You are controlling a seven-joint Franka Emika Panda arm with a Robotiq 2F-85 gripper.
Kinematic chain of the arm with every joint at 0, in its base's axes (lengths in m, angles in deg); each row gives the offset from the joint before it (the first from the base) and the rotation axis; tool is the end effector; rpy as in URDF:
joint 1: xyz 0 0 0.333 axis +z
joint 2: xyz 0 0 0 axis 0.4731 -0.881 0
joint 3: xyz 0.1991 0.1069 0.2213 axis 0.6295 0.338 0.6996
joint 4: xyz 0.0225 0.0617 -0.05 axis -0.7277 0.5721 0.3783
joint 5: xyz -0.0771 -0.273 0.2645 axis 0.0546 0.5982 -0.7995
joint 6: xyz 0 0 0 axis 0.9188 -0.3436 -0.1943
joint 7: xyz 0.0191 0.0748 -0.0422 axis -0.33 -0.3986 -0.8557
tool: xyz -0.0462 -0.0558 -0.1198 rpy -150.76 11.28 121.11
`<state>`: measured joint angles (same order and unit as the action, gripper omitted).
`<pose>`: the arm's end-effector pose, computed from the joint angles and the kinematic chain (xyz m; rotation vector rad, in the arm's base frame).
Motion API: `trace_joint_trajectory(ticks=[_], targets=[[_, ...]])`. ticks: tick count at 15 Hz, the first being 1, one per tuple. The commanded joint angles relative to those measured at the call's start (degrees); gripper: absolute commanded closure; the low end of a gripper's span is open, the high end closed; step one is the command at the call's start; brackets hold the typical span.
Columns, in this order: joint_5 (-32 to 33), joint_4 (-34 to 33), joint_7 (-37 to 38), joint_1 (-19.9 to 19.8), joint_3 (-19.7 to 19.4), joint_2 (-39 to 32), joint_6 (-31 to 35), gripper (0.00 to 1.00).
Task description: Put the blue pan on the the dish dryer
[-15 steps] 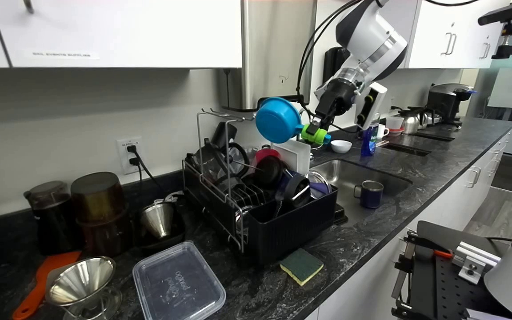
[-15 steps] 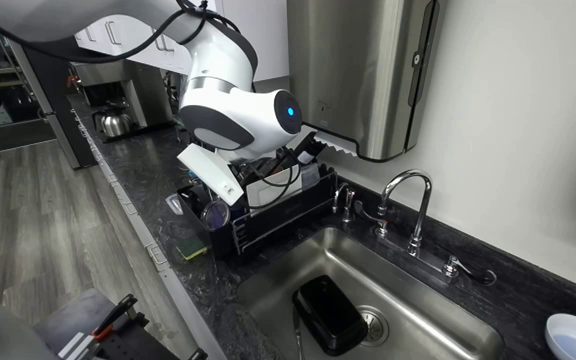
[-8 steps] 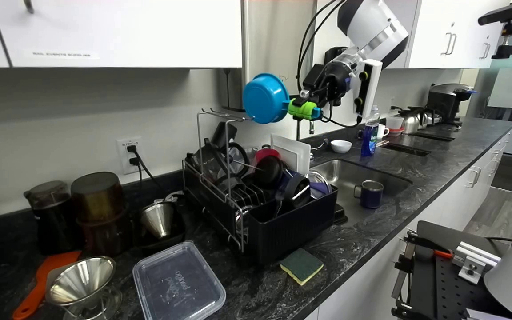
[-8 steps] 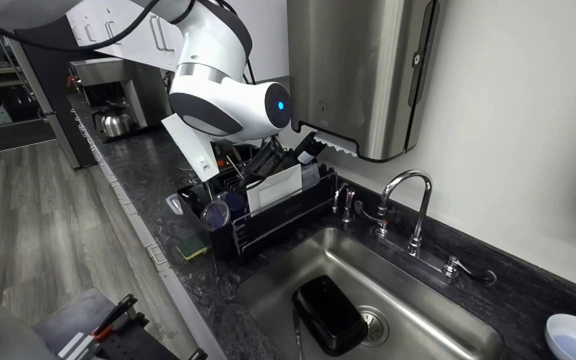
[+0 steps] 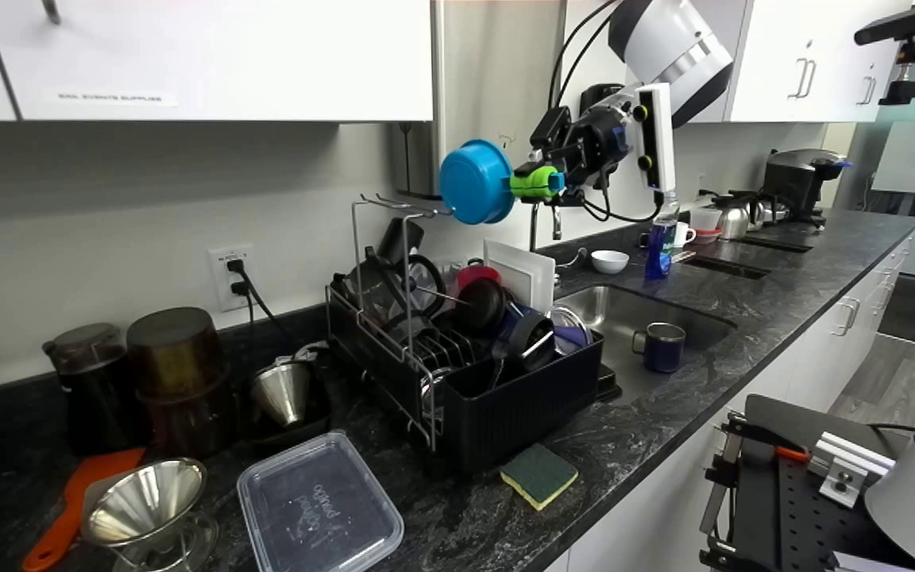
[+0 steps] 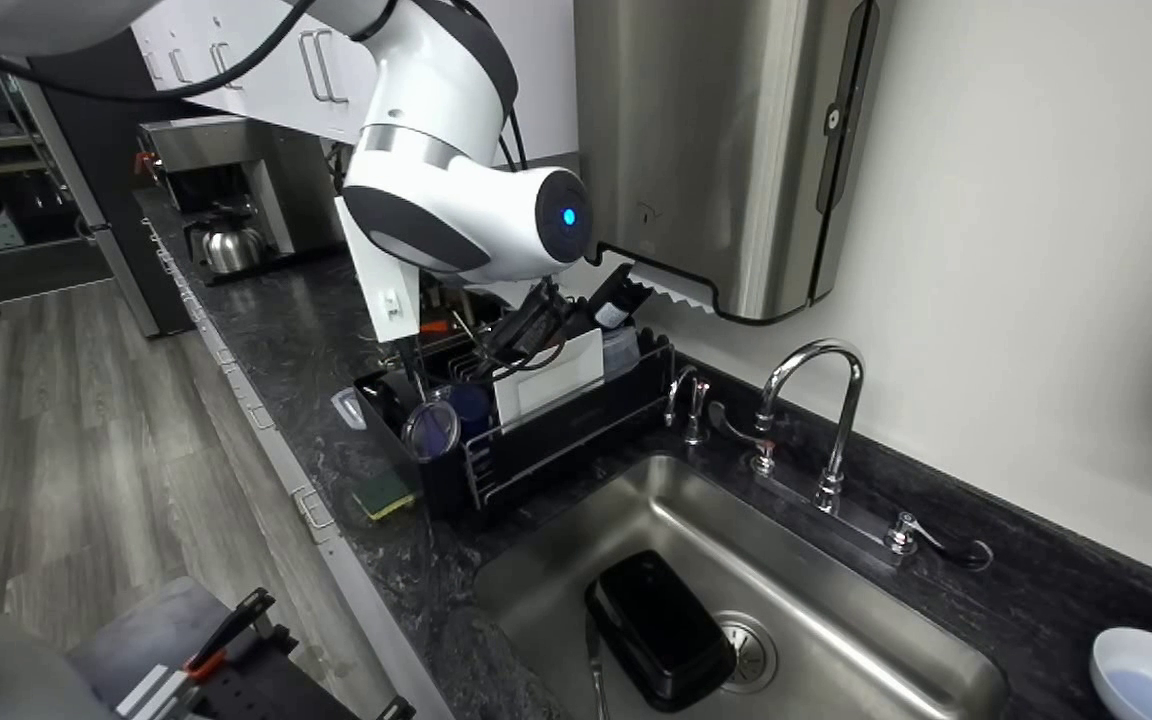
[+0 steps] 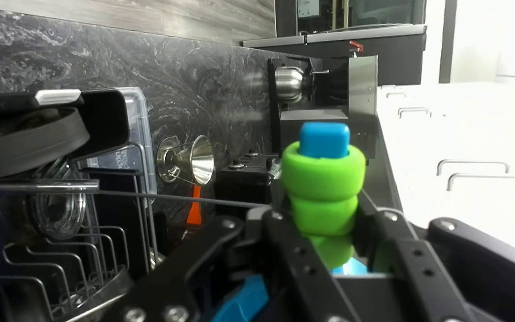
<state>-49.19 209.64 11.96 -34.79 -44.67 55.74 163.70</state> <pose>0.4460 -0.0331 0.3892 -1.8910 0.2885 -0.1092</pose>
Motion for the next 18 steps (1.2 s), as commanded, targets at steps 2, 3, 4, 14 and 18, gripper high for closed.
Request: trace_joint_trajectory(ticks=[2, 3, 4, 14, 18], targets=[[-1.76, -0.86, 7.13, -1.26, 1.03, -1.71, -0.87, 0.92], [-1.97, -0.85, 8.23, -1.28, 1.03, -2.02, -0.72, 0.92], [-2.19, -0.86, 9.30, -1.30, 1.04, -2.29, -0.60, 0.92], [-4.34, -1.30, 14.00, -2.41, 0.71, -5.64, 0.80, 0.92], [-4.54, -1.78, 14.69, -3.34, 0.41, -7.23, 1.17, 0.92]])
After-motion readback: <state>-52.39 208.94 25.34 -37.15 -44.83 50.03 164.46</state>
